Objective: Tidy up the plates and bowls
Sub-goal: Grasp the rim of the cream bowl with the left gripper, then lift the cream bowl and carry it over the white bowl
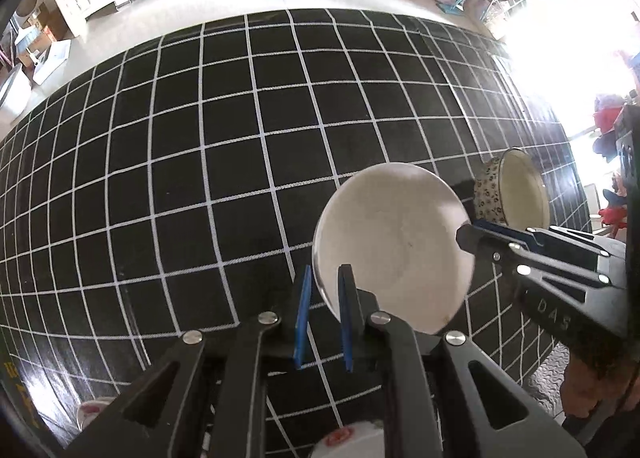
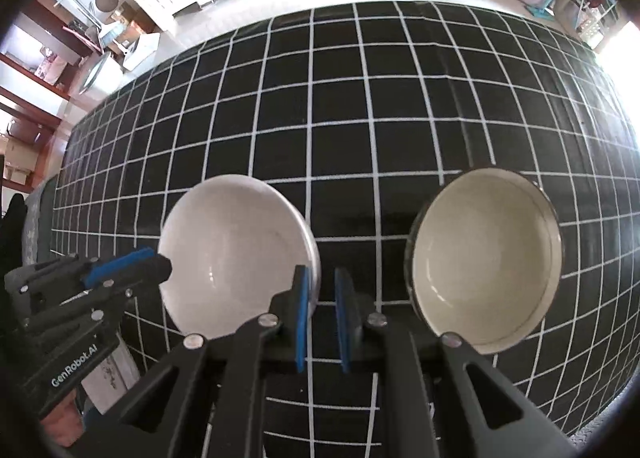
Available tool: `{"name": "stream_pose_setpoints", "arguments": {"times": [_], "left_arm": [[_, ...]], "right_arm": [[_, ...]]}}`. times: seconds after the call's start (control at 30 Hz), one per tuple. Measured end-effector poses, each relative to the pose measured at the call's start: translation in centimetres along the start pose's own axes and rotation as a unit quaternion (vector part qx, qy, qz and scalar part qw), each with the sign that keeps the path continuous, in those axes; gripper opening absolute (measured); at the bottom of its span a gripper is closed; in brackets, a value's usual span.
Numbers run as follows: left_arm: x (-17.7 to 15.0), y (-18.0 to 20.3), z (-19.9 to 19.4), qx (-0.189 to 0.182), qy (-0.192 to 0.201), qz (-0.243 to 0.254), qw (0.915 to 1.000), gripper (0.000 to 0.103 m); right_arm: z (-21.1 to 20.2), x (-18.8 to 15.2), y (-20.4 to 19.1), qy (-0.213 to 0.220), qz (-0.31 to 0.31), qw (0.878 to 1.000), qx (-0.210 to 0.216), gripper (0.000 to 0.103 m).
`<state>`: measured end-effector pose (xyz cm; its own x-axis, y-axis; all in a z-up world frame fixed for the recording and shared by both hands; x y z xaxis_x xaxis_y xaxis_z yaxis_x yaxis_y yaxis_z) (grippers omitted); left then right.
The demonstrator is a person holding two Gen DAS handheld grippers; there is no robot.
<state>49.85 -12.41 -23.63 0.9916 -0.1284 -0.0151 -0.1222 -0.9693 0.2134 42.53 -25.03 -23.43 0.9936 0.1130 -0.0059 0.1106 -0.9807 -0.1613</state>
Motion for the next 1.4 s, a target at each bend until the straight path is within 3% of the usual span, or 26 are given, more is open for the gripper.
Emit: {"name": "stream_pose_setpoints", "arguments": {"times": [0.57, 1.1, 1.4], "left_arm": [[-1.4, 0.8, 2.6, 0.064, -0.011, 0.006, 0.9979, 0.008], [-9.3, -0.6, 3.1, 0.036, -0.037, -0.028, 0.9983, 0.008], [-11.9, -0.4, -1.9, 0.038, -0.001, -0.032, 0.9988, 0.008]], "right_arm": [[1.5, -1.8, -0.8, -0.019, 0.001, 1.000, -0.002, 0.013], [1.0, -6.8, -2.7, -0.026, 0.021, 0.999, 0.022, 0.013], [-3.7, -8.2, -4.4, 0.008, 0.010, 1.000, 0.008, 0.013]]}}
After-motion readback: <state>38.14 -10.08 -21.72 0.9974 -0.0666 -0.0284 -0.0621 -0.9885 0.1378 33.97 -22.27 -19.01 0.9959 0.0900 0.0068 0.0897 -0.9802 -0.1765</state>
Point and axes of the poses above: each gripper's, at about its wrist camera, not at the fingertips, and z roughly the way its jaws point, y to its right, x to its top, the point moved 9 cm from there along z, roughly the way its jaws point, and after that the axes turned 12 degrees about -y, right-handed, at the moved point
